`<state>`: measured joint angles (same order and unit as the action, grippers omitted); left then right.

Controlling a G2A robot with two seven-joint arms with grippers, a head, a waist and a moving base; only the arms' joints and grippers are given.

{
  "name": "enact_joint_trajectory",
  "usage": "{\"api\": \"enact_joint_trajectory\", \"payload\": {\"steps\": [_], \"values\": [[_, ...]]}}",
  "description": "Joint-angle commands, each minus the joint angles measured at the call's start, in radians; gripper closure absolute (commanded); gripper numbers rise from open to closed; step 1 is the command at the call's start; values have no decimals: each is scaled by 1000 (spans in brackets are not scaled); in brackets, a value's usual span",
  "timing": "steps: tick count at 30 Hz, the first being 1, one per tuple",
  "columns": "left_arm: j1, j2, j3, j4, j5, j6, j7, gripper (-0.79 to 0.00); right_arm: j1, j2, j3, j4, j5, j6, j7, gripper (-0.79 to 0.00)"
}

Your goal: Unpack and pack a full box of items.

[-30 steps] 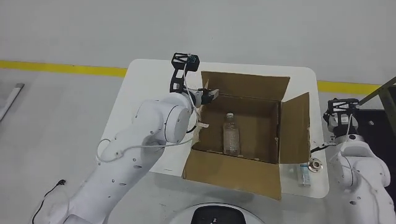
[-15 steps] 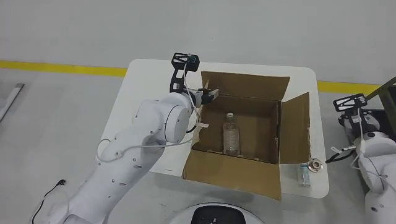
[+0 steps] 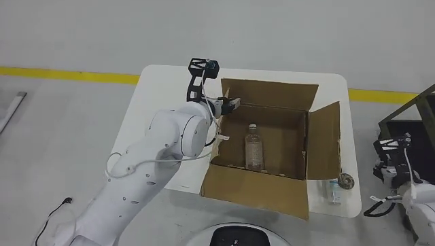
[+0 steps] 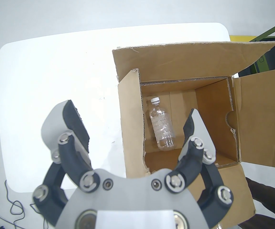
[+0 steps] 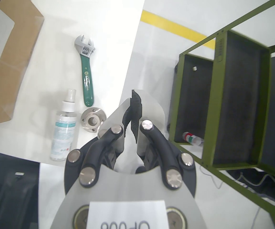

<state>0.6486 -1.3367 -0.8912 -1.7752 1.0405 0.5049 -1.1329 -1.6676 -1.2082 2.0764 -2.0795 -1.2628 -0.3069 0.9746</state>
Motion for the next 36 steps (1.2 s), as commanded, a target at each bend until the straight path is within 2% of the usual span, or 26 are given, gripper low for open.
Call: {"api": "enact_joint_trajectory", "payload": {"steps": [1, 10, 13, 19, 25, 29, 36], "values": [[0, 0, 0, 0, 0, 0, 0, -785, 1, 0, 0, 0, -11, -4, -1, 0], [0, 0, 0, 0, 0, 0, 0, -785, -1, 0, -6, -2, 0, -5, -15, 0], [0, 0, 0, 0, 0, 0, 0, -785, -49, -1, -21, -47, -10, -26, -18, 0], [0, 0, 0, 0, 0, 0, 0, -785, -142, -8, -69, -160, 38, 39, 136, 0], [0, 0, 0, 0, 0, 0, 0, -785, -151, -8, -122, -174, 90, 114, 285, 0], [0, 0, 0, 0, 0, 0, 0, -785, -126, -9, -160, -137, 87, 188, 307, 0], [0, 0, 0, 0, 0, 0, 0, -785, -124, -9, -161, -137, 84, 193, 306, 0]]}}
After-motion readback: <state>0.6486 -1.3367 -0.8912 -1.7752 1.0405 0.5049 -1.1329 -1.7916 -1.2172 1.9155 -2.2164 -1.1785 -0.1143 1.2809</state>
